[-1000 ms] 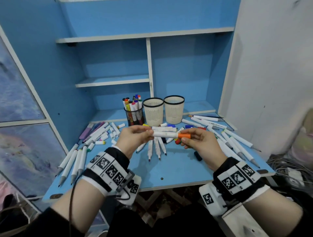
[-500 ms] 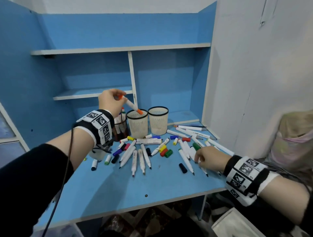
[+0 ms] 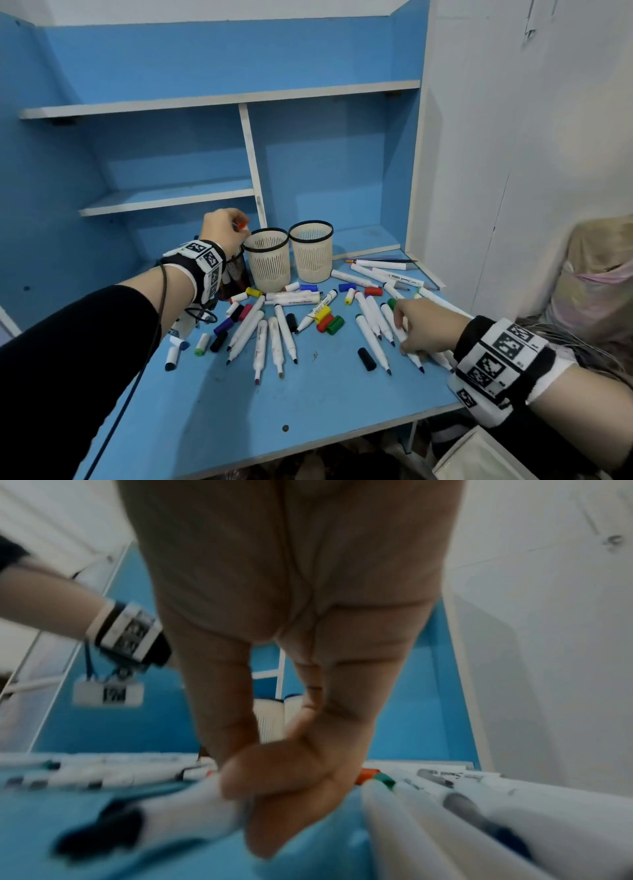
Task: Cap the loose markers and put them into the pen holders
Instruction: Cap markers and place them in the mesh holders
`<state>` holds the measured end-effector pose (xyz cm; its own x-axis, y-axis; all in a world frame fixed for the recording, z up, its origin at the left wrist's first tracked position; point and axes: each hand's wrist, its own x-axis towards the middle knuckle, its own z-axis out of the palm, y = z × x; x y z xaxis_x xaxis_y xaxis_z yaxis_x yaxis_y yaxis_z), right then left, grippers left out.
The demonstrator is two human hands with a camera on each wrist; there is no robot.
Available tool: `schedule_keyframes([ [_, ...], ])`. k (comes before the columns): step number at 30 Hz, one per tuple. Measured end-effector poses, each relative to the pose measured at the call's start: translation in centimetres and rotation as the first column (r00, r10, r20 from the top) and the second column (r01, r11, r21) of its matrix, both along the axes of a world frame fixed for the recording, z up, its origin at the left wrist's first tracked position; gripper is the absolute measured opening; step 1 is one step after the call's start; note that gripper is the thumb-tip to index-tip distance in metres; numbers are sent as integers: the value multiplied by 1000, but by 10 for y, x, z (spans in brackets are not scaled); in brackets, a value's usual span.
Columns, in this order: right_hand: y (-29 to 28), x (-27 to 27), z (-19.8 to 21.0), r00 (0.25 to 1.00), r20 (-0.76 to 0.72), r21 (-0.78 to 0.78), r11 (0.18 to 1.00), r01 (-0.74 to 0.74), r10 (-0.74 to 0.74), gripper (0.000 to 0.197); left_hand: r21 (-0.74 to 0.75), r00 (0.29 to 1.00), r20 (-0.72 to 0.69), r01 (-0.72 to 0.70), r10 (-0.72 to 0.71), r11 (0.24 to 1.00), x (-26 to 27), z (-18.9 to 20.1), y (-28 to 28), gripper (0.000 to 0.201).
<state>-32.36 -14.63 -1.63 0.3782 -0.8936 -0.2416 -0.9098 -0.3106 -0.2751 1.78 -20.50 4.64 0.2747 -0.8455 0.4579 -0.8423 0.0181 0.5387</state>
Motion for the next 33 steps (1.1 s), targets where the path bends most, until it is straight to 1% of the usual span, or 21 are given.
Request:
schedule_keyframes([
  [3,2,0,3,982,183,-38,998,59,-51,40,57,999,38,-12,10,998,0,-7,-4,23],
  [5,4,0,5,931,355,-12,995,99,-88,42,91,997,72,-14,7,996,-1,-11,-5,24],
  [7,5,0,7,850,511,10,989,146,-130,43,102,992,123,-16,3,995,-6,-13,-3,25],
  [9,6,-1,8,746,644,34,980,194,-170,44,81,987,163,1,-14,997,-18,-14,2,24],
  [11,8,-1,10,641,741,63,971,230,-200,45,58,981,177,74,-83,996,-39,-13,10,22],
  [12,10,-1,11,600,772,71,967,244,-208,46,65,975,173,132,-141,989,-52,-12,16,21],
  [14,13,-1,14,541,812,79,960,270,-219,47,143,945,154,267,-288,953,-78,-12,28,20],
  [16,18,-1,17,489,842,91,954,285,-227,48,277,889,158,378,-430,883,-101,-17,39,19],
  [17,20,-1,17,469,853,96,953,289,-228,47,353,855,170,412,-491,840,-111,-20,44,18],
  [20,27,-2,15,409,882,116,949,293,-234,46,550,757,204,436,-621,712,-136,-37,57,22],
  [22,30,-3,12,375,895,132,947,294,-241,46,622,705,203,443,-679,646,-148,-49,65,23],
  [25,34,-6,6,355,900,147,944,297,-252,45,692,636,179,461,-750,556,-159,-63,72,23],
  [26,36,-7,5,348,902,153,943,296,-256,44,702,624,176,463,-761,542,-161,-65,74,23],
  [29,40,-9,2,327,906,176,943,283,-268,43,704,617,168,470,-769,532,-167,-68,76,24],
  [33,44,-6,-2,293,912,203,937,283,-286,45,742,605,179,435,-776,510,-177,-67,79,24],
])
